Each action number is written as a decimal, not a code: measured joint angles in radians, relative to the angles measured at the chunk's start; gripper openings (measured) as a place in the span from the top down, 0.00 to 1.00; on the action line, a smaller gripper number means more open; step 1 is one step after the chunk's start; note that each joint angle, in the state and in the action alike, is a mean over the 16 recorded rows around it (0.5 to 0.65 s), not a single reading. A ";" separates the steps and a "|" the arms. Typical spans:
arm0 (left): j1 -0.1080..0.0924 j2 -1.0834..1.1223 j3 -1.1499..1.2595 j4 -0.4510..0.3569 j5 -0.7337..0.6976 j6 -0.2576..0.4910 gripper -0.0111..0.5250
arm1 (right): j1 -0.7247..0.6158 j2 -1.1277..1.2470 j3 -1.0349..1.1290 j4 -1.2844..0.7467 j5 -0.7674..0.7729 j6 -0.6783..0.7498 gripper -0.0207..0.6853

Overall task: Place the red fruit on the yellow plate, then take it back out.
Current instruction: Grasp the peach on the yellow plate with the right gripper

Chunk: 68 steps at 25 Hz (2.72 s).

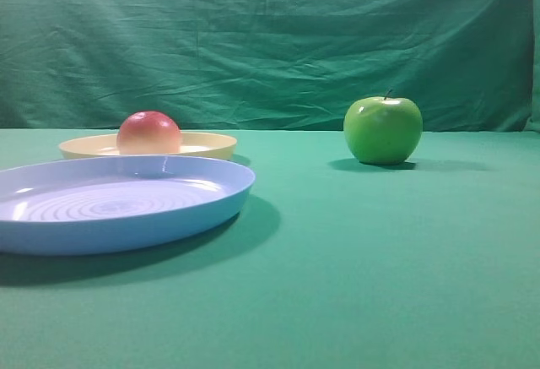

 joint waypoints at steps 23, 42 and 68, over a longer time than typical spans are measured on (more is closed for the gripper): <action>0.000 0.000 0.000 0.000 0.000 -0.002 0.98 | 0.085 0.242 -0.335 0.000 -0.053 0.026 0.97; 0.000 0.000 0.000 0.000 0.000 -0.002 0.98 | 0.378 0.801 -0.895 0.078 0.564 -0.116 0.97; 0.000 0.000 0.000 0.000 0.000 -0.002 0.98 | 0.402 1.498 -1.326 0.277 0.451 -0.469 0.97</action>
